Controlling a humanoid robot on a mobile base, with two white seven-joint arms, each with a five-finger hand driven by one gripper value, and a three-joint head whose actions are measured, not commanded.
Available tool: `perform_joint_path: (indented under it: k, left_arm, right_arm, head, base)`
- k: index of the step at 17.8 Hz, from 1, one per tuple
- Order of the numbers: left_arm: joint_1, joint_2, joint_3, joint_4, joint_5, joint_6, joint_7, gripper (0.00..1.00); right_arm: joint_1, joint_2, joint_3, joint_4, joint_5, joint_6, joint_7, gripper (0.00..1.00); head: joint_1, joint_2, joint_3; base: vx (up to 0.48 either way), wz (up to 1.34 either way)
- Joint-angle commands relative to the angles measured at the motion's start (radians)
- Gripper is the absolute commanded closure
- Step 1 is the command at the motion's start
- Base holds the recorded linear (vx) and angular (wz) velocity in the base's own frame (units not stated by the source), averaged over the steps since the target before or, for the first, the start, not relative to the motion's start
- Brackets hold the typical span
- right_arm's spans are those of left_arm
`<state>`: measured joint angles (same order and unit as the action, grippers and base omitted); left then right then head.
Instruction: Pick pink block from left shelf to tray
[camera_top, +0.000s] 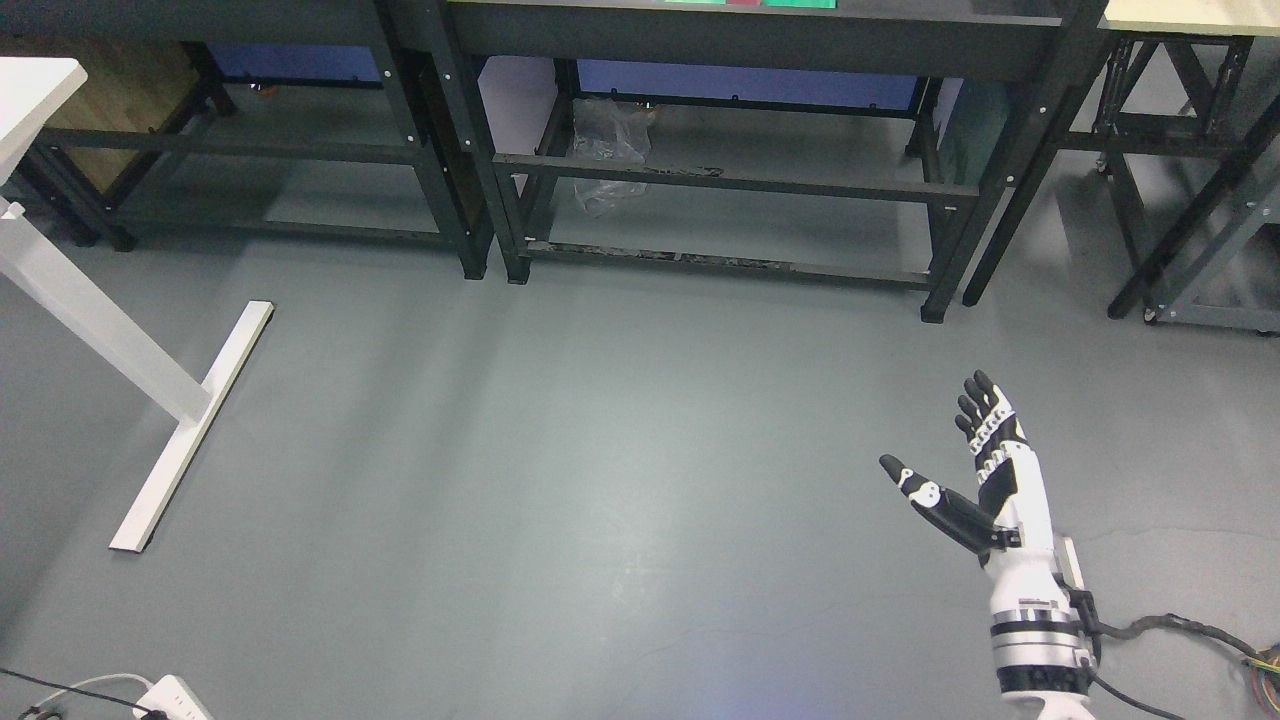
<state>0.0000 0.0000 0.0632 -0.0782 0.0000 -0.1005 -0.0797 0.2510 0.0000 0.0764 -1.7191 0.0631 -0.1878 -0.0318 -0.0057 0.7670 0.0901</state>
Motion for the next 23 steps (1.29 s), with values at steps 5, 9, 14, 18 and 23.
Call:
perform_joint_path:
  k: [5,9,14,18,23]
  left_arm:
    - [0.006,0.017,0.0,0.0,-0.002,-0.001,0.0,0.0]
    - [0.006,0.017,0.0,0.0,-0.002,-0.001,0.0,0.0]
    - [0.006,0.017,0.001,0.0,-0.002,-0.001,0.0,0.0]
    - [0.006,0.017,0.001,0.0,-0.002,0.001,0.0,0.0]
    - [0.005,0.017,0.0,0.0,-0.002,-0.001,0.0,0.0]
  right_arm:
    - [-0.047,-0.017,0.006,-0.004,0.693,0.015,-0.169,0.0]
    - [-0.049,-0.017,0.04,-0.004,0.693,-0.002,-0.172,0.0]
    - [-0.05,-0.017,0.042,-0.005,0.693,-0.073,-0.18,0.0]
    - [-0.05,-0.017,0.04,-0.005,0.692,-0.085,-0.227,0.0]
    - [-0.05,-0.017,0.042,-0.005,0.692,-0.088,-0.229,0.0]
  head:
    - [0.0,0.0,0.0]
    - [0.0,0.0,0.0]
    - [0.0,0.0,0.0]
    - [0.0,0.0,0.0]
    - [0.0,0.0,0.0]
  base:
    - [0.113,-0.08]
    - [0.118,0.02]
    - [0.103,0.29]
    - [0.146,0.21]
    - [0.203,0.1]
